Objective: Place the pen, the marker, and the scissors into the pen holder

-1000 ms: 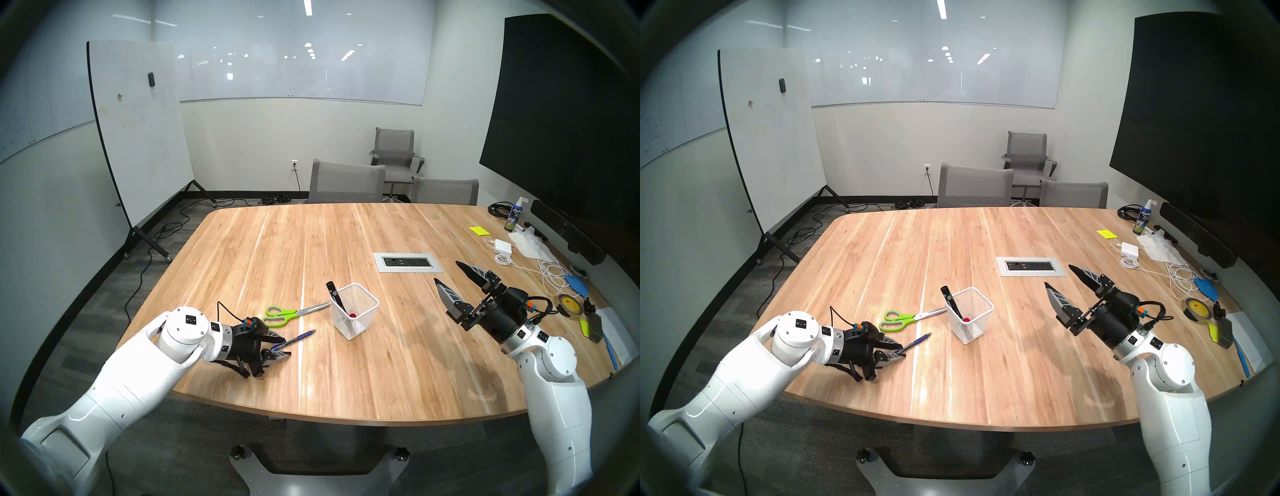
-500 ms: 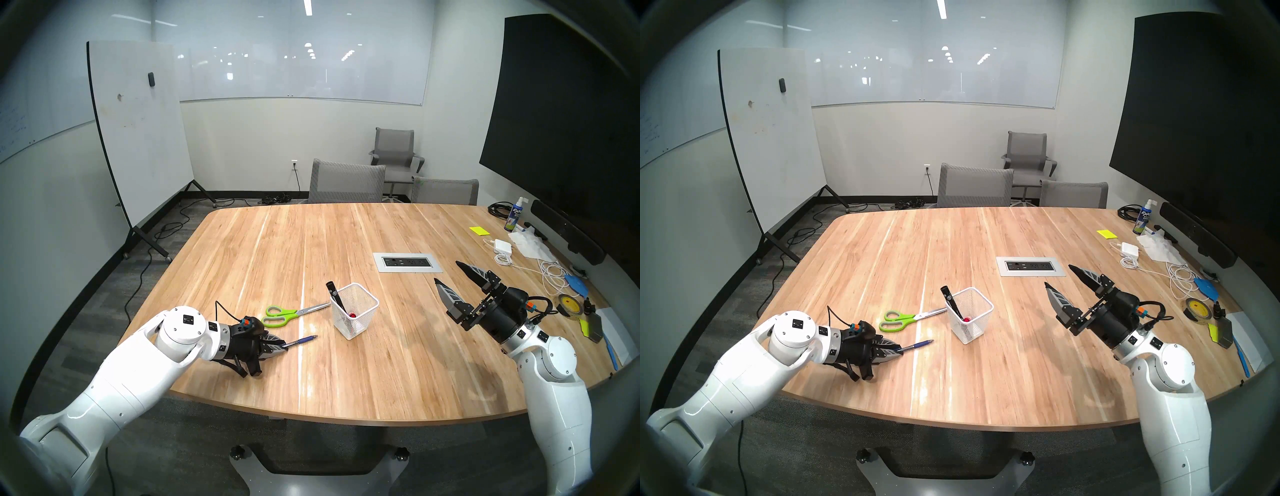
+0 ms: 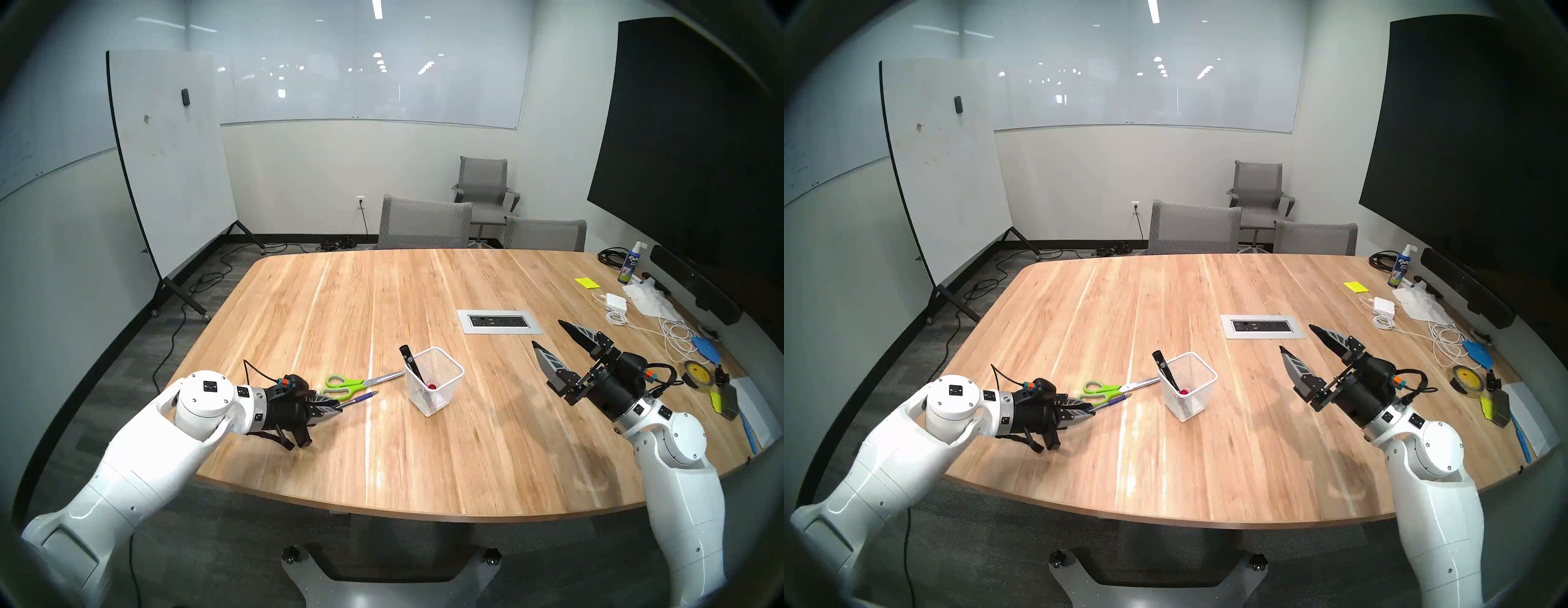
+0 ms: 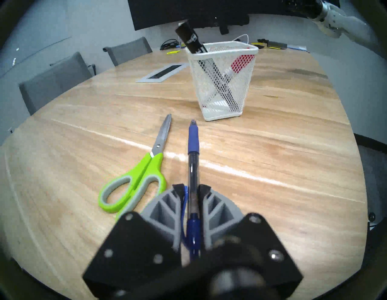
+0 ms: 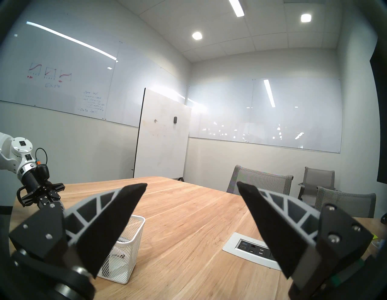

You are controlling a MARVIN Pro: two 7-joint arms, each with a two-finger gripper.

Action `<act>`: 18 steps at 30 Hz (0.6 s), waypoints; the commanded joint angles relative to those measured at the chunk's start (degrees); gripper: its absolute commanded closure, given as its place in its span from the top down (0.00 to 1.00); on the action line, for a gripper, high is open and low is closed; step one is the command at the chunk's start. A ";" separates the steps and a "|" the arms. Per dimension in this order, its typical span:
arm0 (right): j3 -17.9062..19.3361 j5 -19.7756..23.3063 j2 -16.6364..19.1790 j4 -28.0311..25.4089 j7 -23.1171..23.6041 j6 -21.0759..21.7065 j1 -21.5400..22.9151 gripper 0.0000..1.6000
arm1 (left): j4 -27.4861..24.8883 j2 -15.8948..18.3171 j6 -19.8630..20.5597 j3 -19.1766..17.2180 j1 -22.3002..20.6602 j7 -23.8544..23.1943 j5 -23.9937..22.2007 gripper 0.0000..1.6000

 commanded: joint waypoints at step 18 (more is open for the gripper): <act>0.12 0.23 -0.05 -0.80 0.01 -0.22 0.44 1.00 | -13.58 -1.17 -0.85 -12.57 12.29 6.57 -10.72 0.00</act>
